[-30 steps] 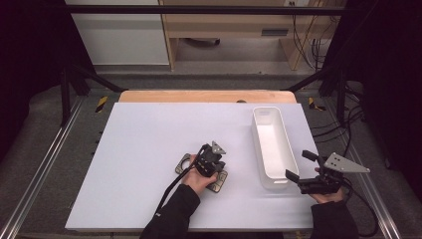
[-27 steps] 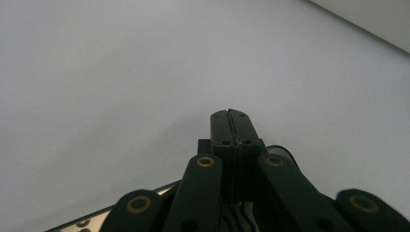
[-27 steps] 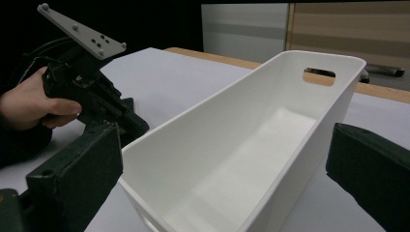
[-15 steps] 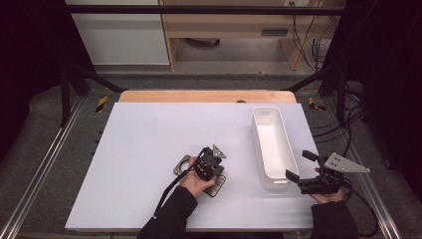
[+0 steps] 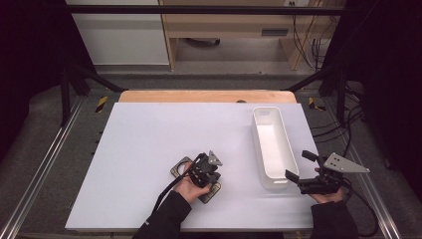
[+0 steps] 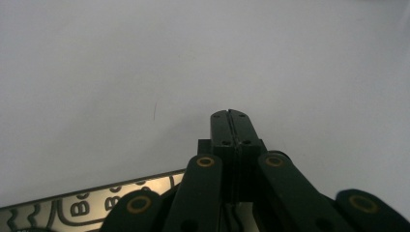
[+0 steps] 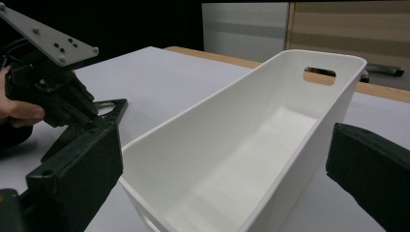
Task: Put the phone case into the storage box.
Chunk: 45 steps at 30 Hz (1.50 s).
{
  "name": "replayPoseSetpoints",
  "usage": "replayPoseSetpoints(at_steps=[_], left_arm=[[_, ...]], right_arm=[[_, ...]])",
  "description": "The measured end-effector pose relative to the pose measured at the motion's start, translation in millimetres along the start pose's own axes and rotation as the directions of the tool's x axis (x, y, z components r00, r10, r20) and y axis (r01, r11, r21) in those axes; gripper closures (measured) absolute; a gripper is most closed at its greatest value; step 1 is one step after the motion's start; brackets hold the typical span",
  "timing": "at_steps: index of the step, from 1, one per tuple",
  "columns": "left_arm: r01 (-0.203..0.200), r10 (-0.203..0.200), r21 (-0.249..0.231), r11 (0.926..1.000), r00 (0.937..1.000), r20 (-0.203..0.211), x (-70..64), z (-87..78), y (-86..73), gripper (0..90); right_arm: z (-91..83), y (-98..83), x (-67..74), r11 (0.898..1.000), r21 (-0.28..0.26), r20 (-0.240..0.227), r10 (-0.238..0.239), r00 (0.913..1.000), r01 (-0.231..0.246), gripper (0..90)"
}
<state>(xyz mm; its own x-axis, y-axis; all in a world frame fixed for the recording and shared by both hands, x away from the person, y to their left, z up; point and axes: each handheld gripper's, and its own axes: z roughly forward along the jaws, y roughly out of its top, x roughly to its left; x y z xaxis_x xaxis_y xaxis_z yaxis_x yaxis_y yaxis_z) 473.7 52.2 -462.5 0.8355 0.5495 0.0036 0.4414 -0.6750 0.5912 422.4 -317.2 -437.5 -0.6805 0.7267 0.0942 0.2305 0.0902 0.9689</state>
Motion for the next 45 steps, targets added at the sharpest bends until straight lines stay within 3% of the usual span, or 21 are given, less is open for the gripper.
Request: replayPoseSetpoints(at_steps=[16,29,45], left_arm=[[-0.032,0.032,0.020,0.9993,0.9995,-0.004,-7.7,-16.3,-19.4,89.4],[-0.029,0.029,0.026,0.9992,0.9996,0.004,-8.2,-28.0,-34.5,89.4],[-0.051,0.050,0.064,0.9967,0.9987,0.011,-8.0,-37.9,-43.7,89.4]], right_arm=[[-0.2,0.0,0.0,1.000,0.001,0.002,-0.002,1.0000,0.002,0.2],[0.1,-0.3,0.2,1.000,0.003,0.001,-0.005,1.0000,0.005,0.2],[0.2,-0.2,0.4,1.000,0.004,0.002,-0.005,1.0000,0.005,0.2]])
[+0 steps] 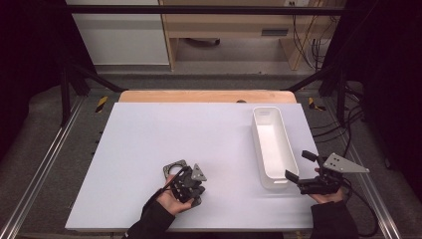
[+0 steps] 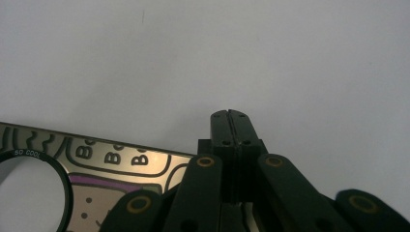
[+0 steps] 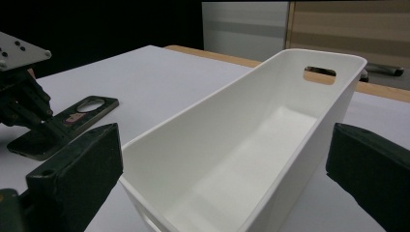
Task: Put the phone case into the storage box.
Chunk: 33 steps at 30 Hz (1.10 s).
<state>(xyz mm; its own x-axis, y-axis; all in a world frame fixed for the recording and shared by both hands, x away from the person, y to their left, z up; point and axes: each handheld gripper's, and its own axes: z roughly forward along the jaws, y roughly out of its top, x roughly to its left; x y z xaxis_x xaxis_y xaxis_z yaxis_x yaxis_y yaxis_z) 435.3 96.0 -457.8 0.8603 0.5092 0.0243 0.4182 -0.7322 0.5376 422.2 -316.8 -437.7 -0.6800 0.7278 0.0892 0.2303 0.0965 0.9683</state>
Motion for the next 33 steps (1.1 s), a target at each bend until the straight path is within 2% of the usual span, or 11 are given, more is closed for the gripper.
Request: replayPoseSetpoints(at_steps=[19,33], left_arm=[[-0.015,0.015,0.066,0.9977,0.9999,-0.001,2.9,-20.3,-23.8,89.4],[0.013,-0.011,0.090,0.9958,0.9997,-0.023,12.7,-37.0,-47.9,89.4]], right_arm=[[-0.2,0.2,0.0,1.000,-0.003,0.001,-0.001,1.0000,0.001,0.2],[-0.6,0.4,-0.1,1.000,-0.003,0.001,-0.001,1.0000,0.001,0.2]])
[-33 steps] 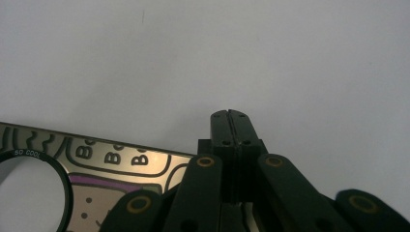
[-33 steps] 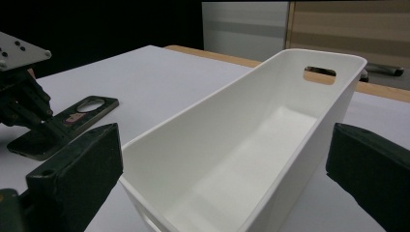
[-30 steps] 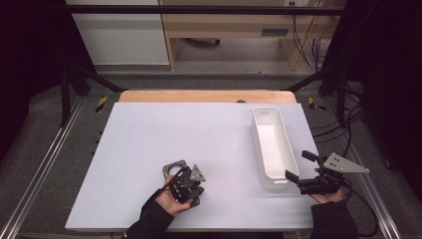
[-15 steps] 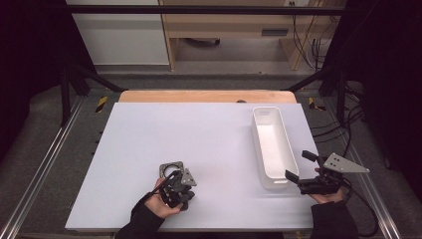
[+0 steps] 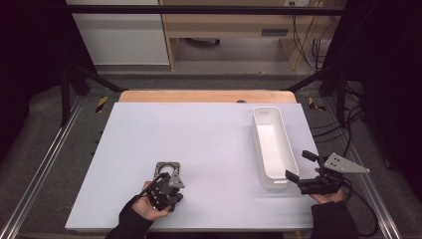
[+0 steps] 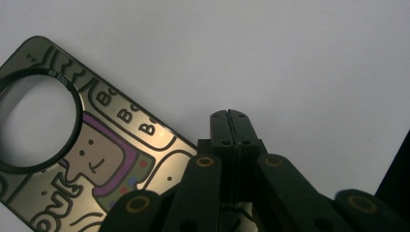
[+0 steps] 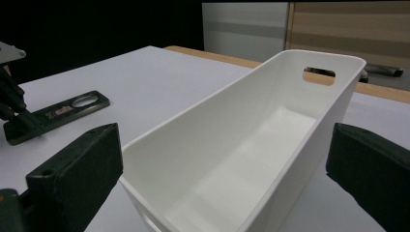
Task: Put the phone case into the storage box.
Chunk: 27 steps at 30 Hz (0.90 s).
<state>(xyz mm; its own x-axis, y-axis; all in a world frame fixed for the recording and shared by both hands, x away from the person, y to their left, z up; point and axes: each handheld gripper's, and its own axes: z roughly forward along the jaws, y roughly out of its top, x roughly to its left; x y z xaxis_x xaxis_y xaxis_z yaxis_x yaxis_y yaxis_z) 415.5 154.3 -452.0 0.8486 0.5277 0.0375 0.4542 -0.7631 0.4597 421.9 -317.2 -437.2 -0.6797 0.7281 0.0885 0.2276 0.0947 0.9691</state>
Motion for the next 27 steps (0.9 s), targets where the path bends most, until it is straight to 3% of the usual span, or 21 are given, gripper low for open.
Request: replayPoseSetpoints(at_steps=[18,23,25,26,27], left_arm=[[0.045,-0.044,0.019,0.9988,0.9988,-0.020,15.8,-13.4,-24.1,89.4],[0.050,-0.050,0.002,0.9988,0.9984,-0.025,16.3,-14.8,-24.2,89.3],[0.052,-0.053,-0.027,0.9983,0.9984,-0.021,16.5,-18.2,-23.7,89.3],[0.057,-0.059,-0.063,0.9964,0.9979,-0.027,16.5,-23.6,-22.6,89.3],[0.057,-0.059,-0.063,0.9964,0.9979,-0.027,16.5,-23.6,-22.6,89.2]], right_arm=[[0.7,-0.2,0.4,1.000,0.005,-0.001,-0.001,1.0000,0.001,0.2],[0.8,-0.1,0.7,1.000,0.004,-0.001,-0.002,1.0000,0.002,0.2],[0.6,0.0,0.5,1.000,0.003,-0.001,0.000,1.0000,0.000,0.2],[0.5,0.0,0.5,1.000,0.003,0.000,-0.001,1.0000,0.001,0.2],[0.5,0.0,0.4,1.000,0.002,0.000,-0.001,1.0000,0.001,0.2]])
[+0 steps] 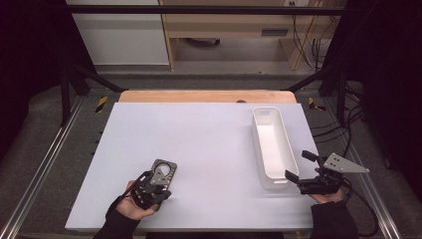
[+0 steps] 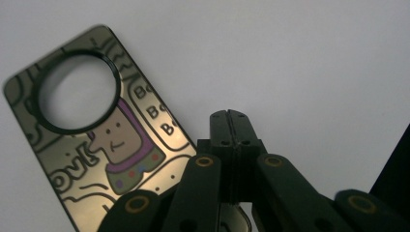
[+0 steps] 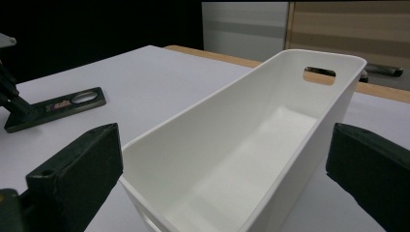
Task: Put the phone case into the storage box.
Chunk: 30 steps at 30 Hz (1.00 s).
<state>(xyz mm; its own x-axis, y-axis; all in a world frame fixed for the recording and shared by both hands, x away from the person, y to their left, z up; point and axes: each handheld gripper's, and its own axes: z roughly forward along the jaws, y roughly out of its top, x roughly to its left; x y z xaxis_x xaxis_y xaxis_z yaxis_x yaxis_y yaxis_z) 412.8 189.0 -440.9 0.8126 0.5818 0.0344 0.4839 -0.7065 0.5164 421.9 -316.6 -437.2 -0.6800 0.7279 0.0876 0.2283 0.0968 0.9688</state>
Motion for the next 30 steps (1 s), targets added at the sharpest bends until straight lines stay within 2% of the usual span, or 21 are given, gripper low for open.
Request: replayPoseSetpoints(at_steps=[2,3,6,10,11,12,13,14,16,17,18,19,20,22,23,24,26,27,28,29,30], left_arm=[[0.017,-0.017,-0.045,0.9988,0.9998,-0.011,0.9,-6.5,1.7,89.0],[0.041,-0.044,-0.100,0.9942,0.9987,-0.028,3.1,-13.6,3.7,87.3],[0.081,-0.091,-0.172,0.9817,0.9943,-0.055,8.3,-24.2,5.2,82.0],[0.135,-0.159,-0.229,0.9640,0.9829,-0.093,16.5,-33.2,5.3,66.9],[0.135,-0.159,-0.229,0.9640,0.9829,-0.093,16.5,-33.2,5.3,62.4],[0.149,-0.178,-0.239,0.9596,0.9784,-0.105,18.6,-34.5,5.2,62.4],[0.154,-0.186,-0.243,0.9576,0.9761,-0.113,20.0,-34.9,5.3,52.9],[0.176,-0.216,-0.261,0.9492,0.9674,-0.133,23.4,-35.5,5.7,48.7],[0.182,-0.223,-0.265,0.9469,0.9655,-0.134,25.3,-35.9,6.0,45.1],[0.187,-0.230,-0.271,0.9442,0.9637,-0.135,27.2,-35.9,6.6,40.5],[0.205,-0.253,-0.283,0.9368,0.9572,-0.141,30.5,-36.0,7.9,36.3],[0.205,-0.253,-0.283,0.9368,0.9572,-0.141,30.5,-36.0,7.9,32.7],[0.220,-0.273,-0.295,0.9297,0.9503,-0.150,33.7,-36.0,9.4,27.5],[0.235,-0.293,-0.303,0.9235,0.9423,-0.161,37.1,-35.2,11.1,20.1],[0.235,-0.293,-0.303,0.9235,0.9423,-0.161,37.1,-35.2,11.1,15.4],[0.251,-0.312,-0.302,0.9196,0.9341,-0.173,41.3,-34.0,12.9,11.7],[0.270,-0.333,-0.299,0.9153,0.9242,-0.186,46.3,-32.4,15.0,7.3],[0.270,-0.333,-0.299,0.9153,0.9242,-0.186,46.3,-32.4,15.0,6.4],[0.289,-0.351,-0.299,0.9096,0.9192,-0.179,51.4,-30.6,16.7,4.9],[0.289,-0.351,-0.299,0.9096,0.9192,-0.179,51.4,-30.6,16.7,4.2],[0.297,-0.359,-0.297,0.9074,0.9161,-0.179,53.4,-29.9,17.4,3.4]], right_arm=[[0.0,0.1,0.3,1.000,0.000,0.000,0.000,1.0000,0.000,0.2],[0.1,0.2,0.4,1.000,0.000,0.000,0.000,1.0000,0.000,0.2],[0.7,0.1,0.6,1.000,0.002,-0.001,-0.003,1.0000,0.003,0.2],[1.1,0.0,0.8,1.000,0.003,-0.001,-0.002,1.0000,0.002,0.2],[1.1,0.0,0.8,1.000,0.003,-0.001,-0.002,1.0000,0.002,0.2],[1.1,0.0,0.8,1.000,0.003,0.000,-0.002,1.0000,0.002,0.2],[1.3,0.0,0.8,1.000,0.003,-0.001,-0.003,1.0000,0.003,0.2],[1.3,0.0,0.9,1.000,0.004,-0.002,-0.002,1.0000,0.002,0.2],[1.5,-0.1,0.9,1.000,0.005,-0.002,-0.001,1.0000,0.001,0.2],[1.5,-0.1,0.9,1.000,0.005,-0.002,-0.001,1.0000,0.001,0.2],[1.5,-0.1,1.0,1.000,0.004,-0.002,-0.001,1.0000,0.001,0.2],[1.5,0.0,0.9,1.000,0.005,-0.003,-0.002,1.0000,0.002,0.2],[1.5,0.0,0.9,1.000,0.004,-0.002,-0.002,1.0000,0.002,0.2],[1.3,0.0,0.8,1.000,0.003,-0.001,-0.003,1.0000,0.003,0.2],[1.3,0.0,0.8,1.000,0.002,-0.001,-0.002,1.0000,0.002,0.2],[1.3,-0.1,0.7,1.000,0.003,-0.002,-0.002,1.0000,0.002,0.2],[1.5,-0.3,0.6,1.000,0.003,-0.003,0.000,1.0000,0.000,0.2],[1.5,-0.3,0.6,1.000,0.003,-0.003,0.000,1.0000,0.000,0.2],[1.8,-0.5,0.8,1.000,0.005,-0.002,0.001,1.0000,-0.001,0.2],[1.9,-0.5,0.9,1.000,0.006,-0.004,0.001,1.0000,-0.001,0.2],[1.9,-0.3,1.0,1.000,0.005,-0.004,0.000,1.0000,0.000,0.2]])
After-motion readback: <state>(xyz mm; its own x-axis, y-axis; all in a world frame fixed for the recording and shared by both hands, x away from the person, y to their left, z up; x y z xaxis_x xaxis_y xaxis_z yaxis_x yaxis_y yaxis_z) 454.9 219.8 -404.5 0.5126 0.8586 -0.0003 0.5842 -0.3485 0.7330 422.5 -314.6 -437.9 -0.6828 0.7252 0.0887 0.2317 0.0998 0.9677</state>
